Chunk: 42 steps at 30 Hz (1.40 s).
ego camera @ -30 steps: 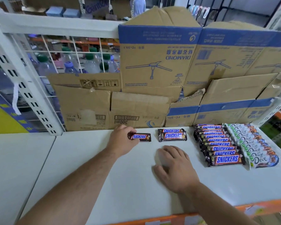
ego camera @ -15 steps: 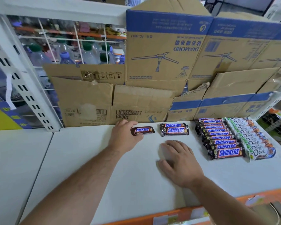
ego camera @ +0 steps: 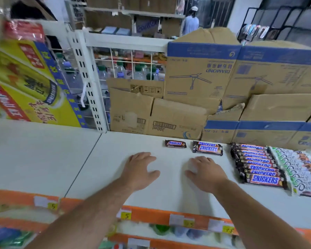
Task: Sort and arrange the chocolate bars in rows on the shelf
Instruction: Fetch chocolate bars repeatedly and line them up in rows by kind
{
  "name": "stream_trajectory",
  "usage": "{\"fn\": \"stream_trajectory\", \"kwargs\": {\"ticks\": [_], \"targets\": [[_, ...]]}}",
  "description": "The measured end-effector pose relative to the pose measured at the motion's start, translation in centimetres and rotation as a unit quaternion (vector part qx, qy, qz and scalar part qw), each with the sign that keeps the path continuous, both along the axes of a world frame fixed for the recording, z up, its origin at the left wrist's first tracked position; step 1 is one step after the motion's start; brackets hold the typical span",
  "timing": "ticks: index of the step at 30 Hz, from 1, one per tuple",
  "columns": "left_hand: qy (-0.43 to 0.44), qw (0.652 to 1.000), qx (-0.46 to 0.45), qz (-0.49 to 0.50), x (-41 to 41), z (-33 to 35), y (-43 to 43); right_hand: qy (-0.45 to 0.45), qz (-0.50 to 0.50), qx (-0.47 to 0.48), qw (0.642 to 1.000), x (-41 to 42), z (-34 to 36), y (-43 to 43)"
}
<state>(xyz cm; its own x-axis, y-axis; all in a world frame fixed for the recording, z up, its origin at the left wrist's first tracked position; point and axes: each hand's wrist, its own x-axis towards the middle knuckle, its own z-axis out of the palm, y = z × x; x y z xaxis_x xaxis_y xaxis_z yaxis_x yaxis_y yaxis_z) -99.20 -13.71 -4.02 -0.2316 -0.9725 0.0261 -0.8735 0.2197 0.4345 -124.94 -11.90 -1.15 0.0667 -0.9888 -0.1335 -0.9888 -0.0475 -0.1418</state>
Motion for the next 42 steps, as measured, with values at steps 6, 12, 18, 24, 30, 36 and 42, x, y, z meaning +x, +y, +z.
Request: {"fn": "stream_trajectory", "kwargs": {"ticks": [6, 12, 18, 24, 30, 36, 42], "targets": [[-0.106, 0.994, 0.023, 0.026, 5.0, 3.4, 5.8, 0.027, 0.049, 0.029, 0.998, 5.4, 2.2, 2.2], [-0.105, 0.990, -0.012, 0.098, 12.2, 5.2, 10.3, -0.032, 0.134, 0.014, 0.990, 14.0, 3.3, 6.1], [-0.099, 0.983, -0.021, 0.156, 20.4, 6.4, 12.8, -0.031, 0.214, -0.001, 0.976, 23.3, 4.8, 7.5], [-0.103, 0.979, -0.023, 0.174, 32.2, 6.8, 14.1, -0.019, 0.261, -0.024, 0.965, 36.0, 5.0, 7.5], [-0.096, 0.976, -0.034, 0.192, 45.6, 7.7, 14.8, -0.031, 0.277, -0.029, 0.960, 50.3, 4.7, 7.1], [-0.090, 0.973, -0.035, 0.211, 55.4, 7.9, 14.0, -0.039, 0.304, -0.036, 0.951, 60.9, 5.6, 5.9], [-0.093, 0.968, -0.043, 0.228, 62.0, 7.1, 10.3, -0.021, 0.325, -0.036, 0.945, 67.6, 5.2, 0.6]]}}
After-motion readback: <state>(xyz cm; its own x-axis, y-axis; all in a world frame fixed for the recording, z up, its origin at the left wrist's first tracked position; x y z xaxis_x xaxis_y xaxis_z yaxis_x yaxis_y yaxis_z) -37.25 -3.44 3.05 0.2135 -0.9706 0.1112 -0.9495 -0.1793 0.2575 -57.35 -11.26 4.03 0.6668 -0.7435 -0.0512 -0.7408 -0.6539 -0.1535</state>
